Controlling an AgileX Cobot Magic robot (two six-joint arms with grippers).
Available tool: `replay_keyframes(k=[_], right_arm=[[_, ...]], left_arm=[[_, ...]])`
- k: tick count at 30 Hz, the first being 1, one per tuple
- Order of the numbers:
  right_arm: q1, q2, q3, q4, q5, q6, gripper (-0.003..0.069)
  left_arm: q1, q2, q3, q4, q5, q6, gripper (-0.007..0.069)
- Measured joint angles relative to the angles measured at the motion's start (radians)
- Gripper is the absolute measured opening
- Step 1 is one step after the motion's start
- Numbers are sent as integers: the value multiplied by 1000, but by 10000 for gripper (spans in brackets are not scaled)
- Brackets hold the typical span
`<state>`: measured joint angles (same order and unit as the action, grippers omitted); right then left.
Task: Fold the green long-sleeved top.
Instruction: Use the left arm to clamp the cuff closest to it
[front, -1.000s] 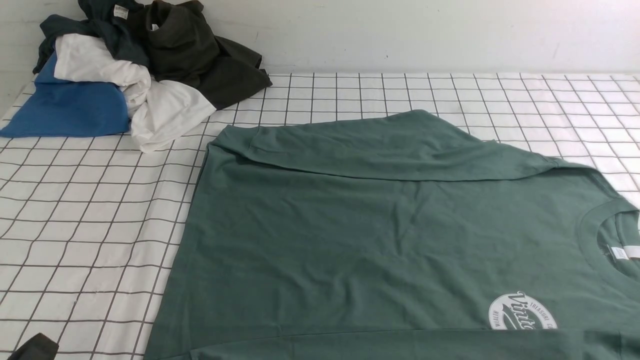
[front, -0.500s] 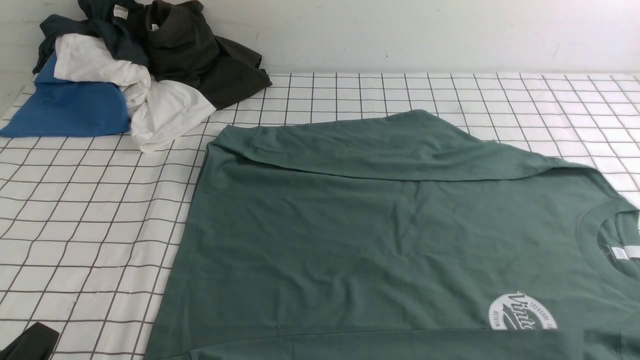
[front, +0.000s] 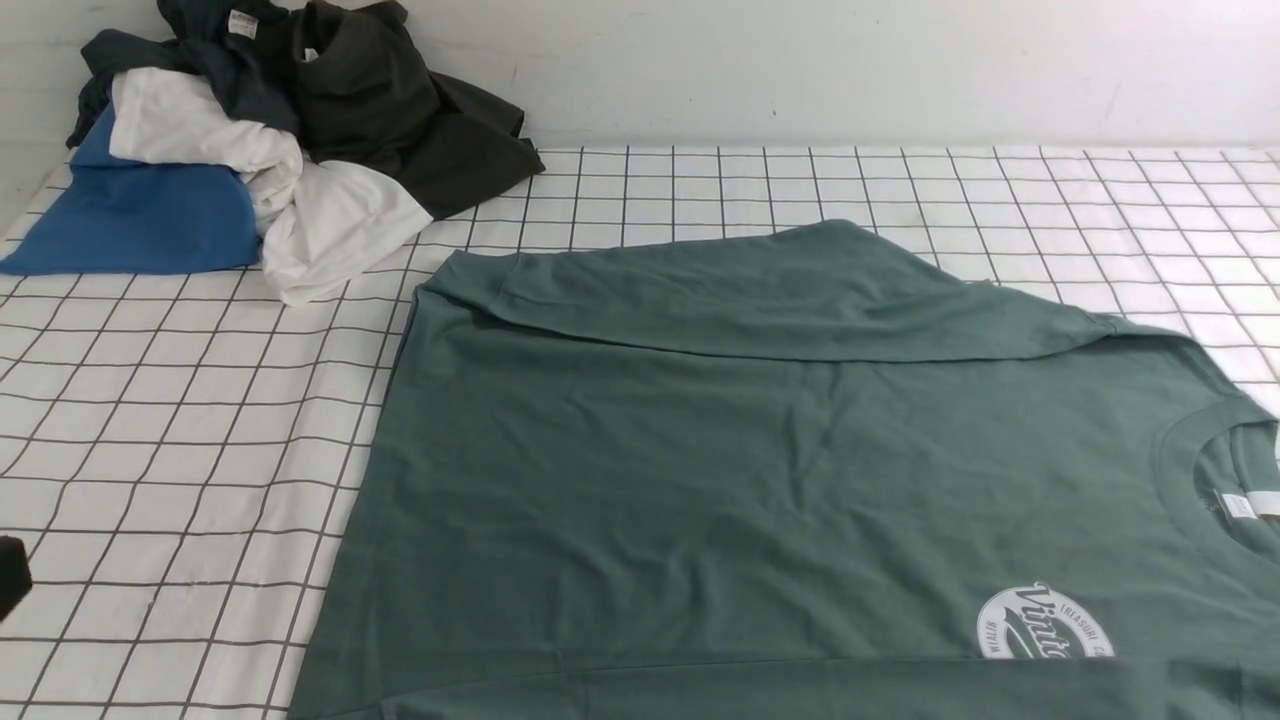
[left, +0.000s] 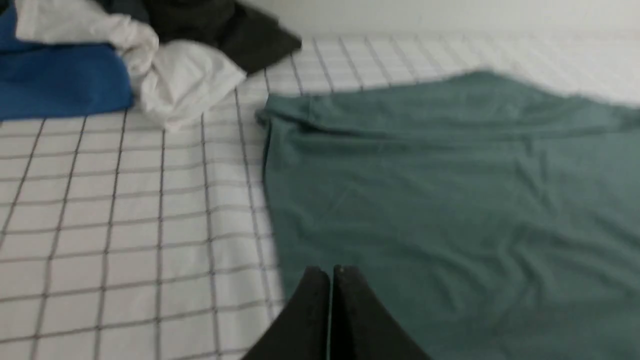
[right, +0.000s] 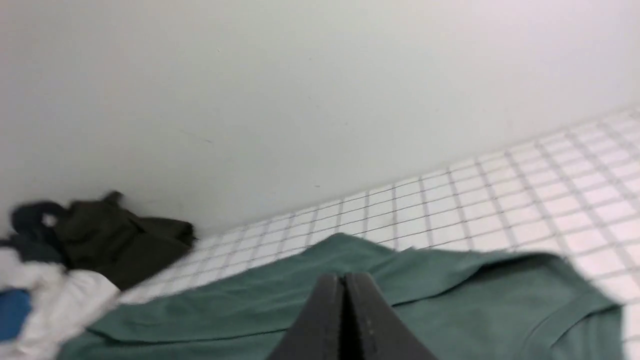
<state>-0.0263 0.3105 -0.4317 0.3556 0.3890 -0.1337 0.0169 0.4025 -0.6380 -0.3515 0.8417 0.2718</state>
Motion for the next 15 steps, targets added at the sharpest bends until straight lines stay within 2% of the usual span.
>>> replay_keyframes(k=[3, 6, 7, 10, 12, 15], right_arm=[[3, 166, -185, -89, 140, -50, -15], [47, 326, -331, -100, 321, -67, -15], [52, 346, -339, -100, 347, -68, -15], [169, 494, -436, -79, 569, -102, -15], [245, 554, -448, -77, 716, -124, -15], [322, 610, -449, -77, 835, -139, -15]], left_arm=[[-30, 182, -168, 110, 183, 3, -7], [-90, 345, -257, 157, 329, 3, -7], [-102, 356, -265, 159, 336, 3, -7], [-230, 536, -282, 168, 389, 29, 15], [-308, 641, -282, 183, 390, 52, 48], [-403, 758, -282, 202, 389, 83, 102]])
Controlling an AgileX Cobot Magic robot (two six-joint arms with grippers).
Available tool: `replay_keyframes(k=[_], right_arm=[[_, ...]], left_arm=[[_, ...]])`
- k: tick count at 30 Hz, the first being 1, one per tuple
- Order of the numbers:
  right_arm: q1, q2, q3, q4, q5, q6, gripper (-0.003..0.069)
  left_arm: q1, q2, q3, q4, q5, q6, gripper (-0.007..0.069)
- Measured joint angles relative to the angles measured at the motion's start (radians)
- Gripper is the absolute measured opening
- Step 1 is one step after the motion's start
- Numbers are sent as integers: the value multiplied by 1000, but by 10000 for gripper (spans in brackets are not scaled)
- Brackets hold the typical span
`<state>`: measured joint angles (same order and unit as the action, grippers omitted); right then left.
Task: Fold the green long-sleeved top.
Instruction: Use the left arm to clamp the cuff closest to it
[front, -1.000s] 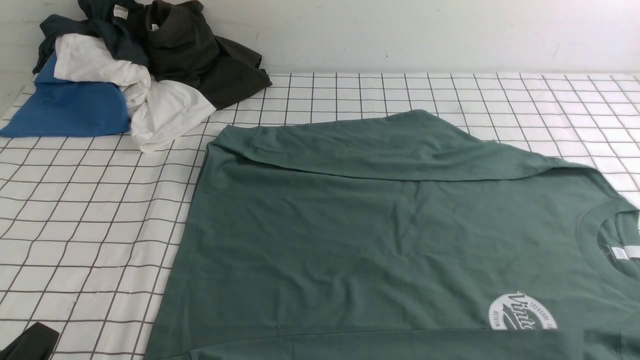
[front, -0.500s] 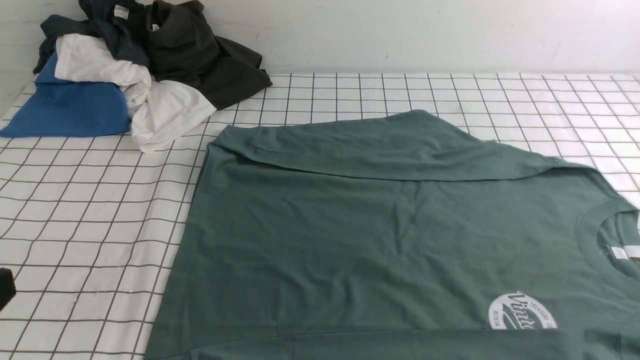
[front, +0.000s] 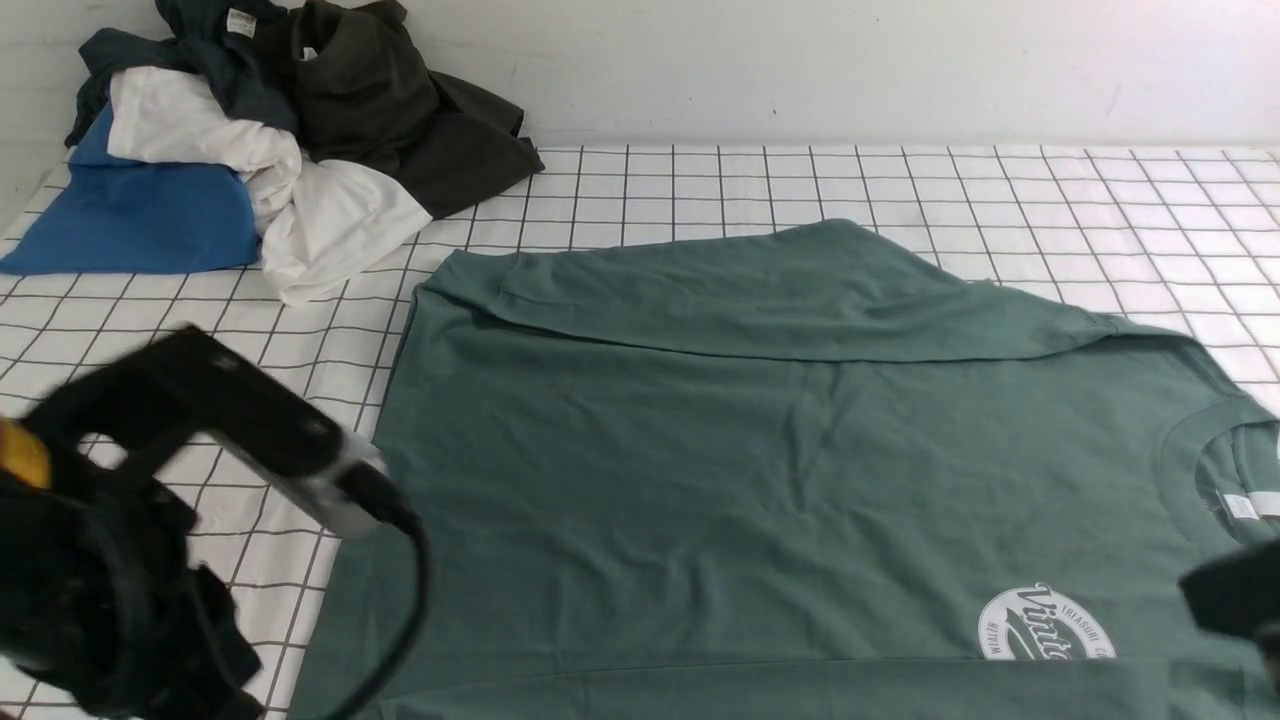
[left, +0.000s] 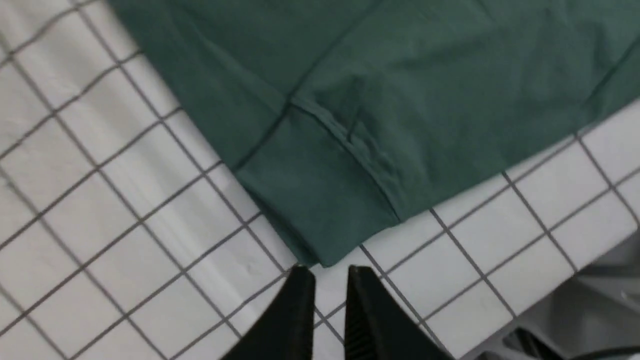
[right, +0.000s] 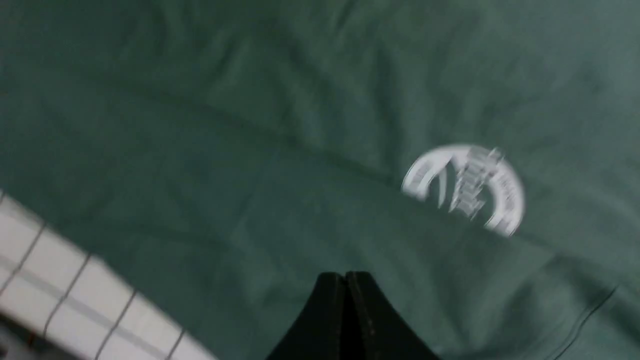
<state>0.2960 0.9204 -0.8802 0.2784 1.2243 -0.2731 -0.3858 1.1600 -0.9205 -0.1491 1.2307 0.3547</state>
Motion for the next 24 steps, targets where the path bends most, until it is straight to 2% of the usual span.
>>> replay_keyframes(k=[2, 3, 4, 6, 8, 11, 17, 24], right_arm=[[45, 12, -1, 0, 16, -8, -15], [73, 14, -2, 0, 21, -15, -15], [75, 14, -2, 0, 21, -15, -15], [88, 12, -2, 0, 24, -27, -15], [89, 11, -2, 0, 25, -34, -15], [89, 11, -2, 0, 25, -36, -15], [89, 10, -2, 0, 25, -40, -15], [89, 7, -2, 0, 25, -41, -15]], left_arm=[[-45, 80, 0, 15, -3, 23, 156], [-74, 168, -1, 34, -4, 32, 211], [-76, 168, -1, 36, -4, 32, 211], [-87, 280, -5, 68, -24, 38, 291], [-87, 350, -6, 99, -63, 38, 334], [-87, 444, -8, 149, -121, 34, 360], [-87, 607, -8, 189, -214, 28, 363], [-87, 638, -30, 187, -193, 28, 363]])
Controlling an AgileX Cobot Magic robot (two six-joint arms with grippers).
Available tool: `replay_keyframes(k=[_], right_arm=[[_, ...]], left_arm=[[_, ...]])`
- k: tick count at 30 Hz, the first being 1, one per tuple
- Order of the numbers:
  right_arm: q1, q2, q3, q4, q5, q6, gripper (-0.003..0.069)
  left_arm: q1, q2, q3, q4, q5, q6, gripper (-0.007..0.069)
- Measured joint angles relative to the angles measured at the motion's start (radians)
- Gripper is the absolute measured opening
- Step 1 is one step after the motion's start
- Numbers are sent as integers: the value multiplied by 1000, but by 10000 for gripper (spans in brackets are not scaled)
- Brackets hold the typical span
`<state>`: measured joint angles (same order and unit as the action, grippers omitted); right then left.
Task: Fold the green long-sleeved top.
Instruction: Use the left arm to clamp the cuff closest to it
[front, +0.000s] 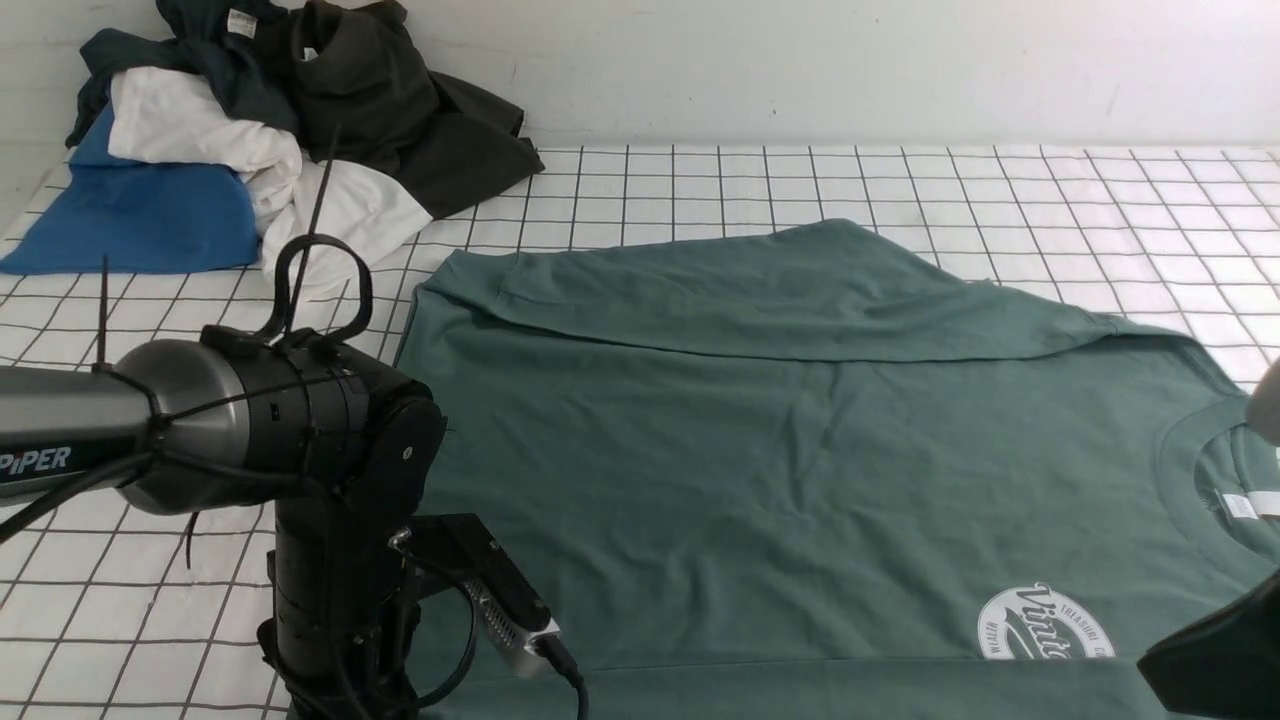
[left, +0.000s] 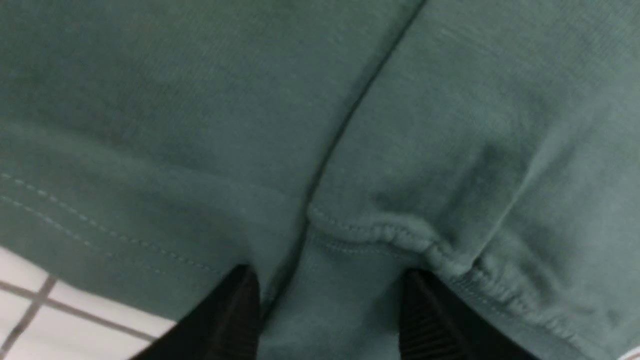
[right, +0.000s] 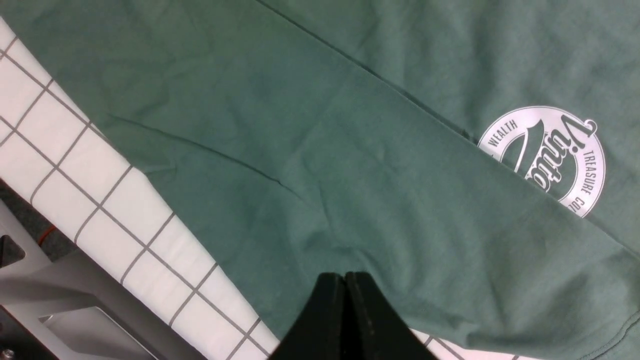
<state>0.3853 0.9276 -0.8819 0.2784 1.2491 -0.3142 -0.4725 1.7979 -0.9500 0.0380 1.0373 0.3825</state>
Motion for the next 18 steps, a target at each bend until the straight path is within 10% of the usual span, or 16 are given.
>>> replay_keyframes(k=[18], right_arm=[[0, 0, 0, -1, 0, 0, -15]], left_arm=[[-2, -65, 13, -17, -27, -87, 22]])
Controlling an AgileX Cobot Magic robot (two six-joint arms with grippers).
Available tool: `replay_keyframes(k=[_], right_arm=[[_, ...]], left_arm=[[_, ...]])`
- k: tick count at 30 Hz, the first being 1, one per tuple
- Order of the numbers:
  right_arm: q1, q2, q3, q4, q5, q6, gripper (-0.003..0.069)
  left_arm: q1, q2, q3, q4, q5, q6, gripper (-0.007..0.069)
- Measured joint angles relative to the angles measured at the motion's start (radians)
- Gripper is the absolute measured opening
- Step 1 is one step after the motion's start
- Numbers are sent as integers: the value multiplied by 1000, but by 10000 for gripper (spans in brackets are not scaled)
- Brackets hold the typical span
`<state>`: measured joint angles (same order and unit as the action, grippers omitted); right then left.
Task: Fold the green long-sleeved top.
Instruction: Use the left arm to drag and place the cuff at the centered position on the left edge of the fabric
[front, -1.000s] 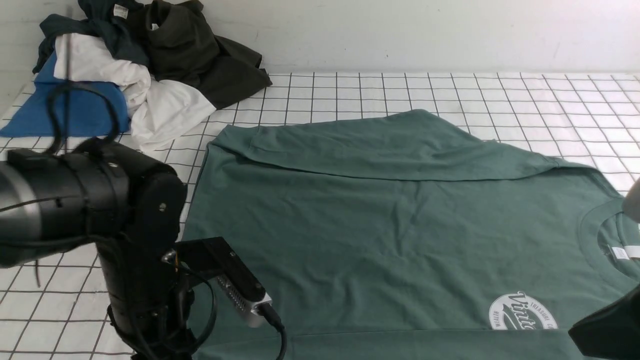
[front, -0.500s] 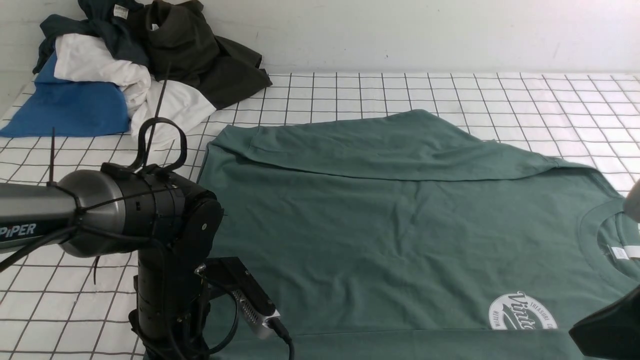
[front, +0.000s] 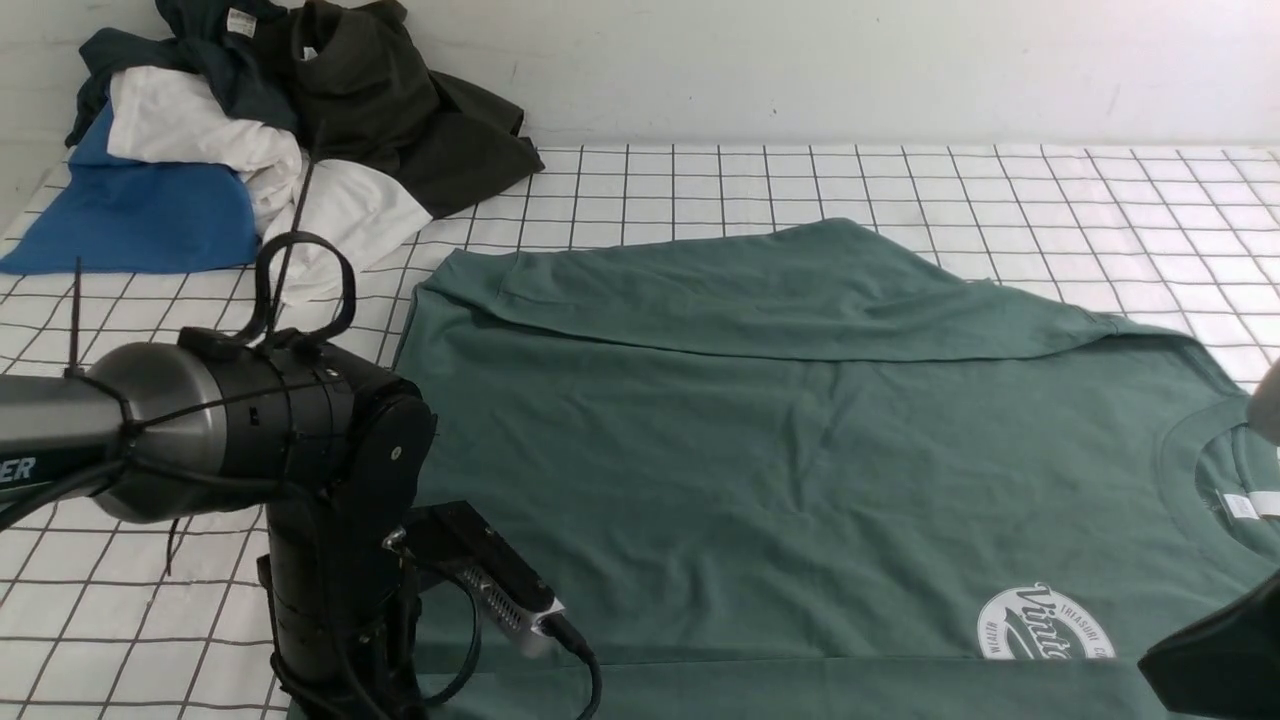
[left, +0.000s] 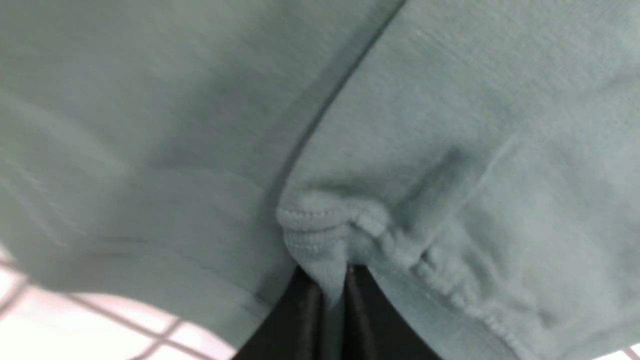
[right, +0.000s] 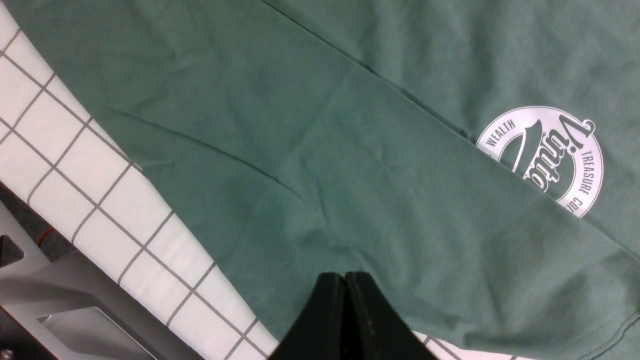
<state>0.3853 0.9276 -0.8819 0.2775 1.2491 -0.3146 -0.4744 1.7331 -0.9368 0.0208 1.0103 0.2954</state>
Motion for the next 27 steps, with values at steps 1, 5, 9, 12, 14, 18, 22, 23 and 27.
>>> replay_keyframes(k=[1, 5, 9, 12, 14, 18, 22, 23, 27], right_arm=[[0, 0, 0, 0, 0, -1, -15], [0, 0, 0, -5, 0, -2, -15], [0, 0, 0, -16, 0, -2, -15], [0, 0, 0, -44, -3, 16, -15], [0, 9, 0, -85, -23, 56, -15], [0, 52, 0, -183, -70, 143, -15], [0, 140, 0, -321, -130, 269, -15], [0, 167, 0, -353, -143, 297, -15], [-14, 288, 0, -441, -185, 383, -15]], left_arm=[[0, -19, 0, 3, -2, -2, 22], [0, -93, -19, 5, 12, -5, 21], [0, -145, -88, 5, 62, -7, 20], [0, -152, -158, 5, 114, -7, 20], [0, -152, -217, 5, 158, -7, 19], [0, -152, -324, 8, 196, -6, 19], [0, -152, -446, 23, 207, 1, 20], [0, -151, -480, 27, 214, 1, 20], [0, -109, -626, 35, 222, 4, 20]])
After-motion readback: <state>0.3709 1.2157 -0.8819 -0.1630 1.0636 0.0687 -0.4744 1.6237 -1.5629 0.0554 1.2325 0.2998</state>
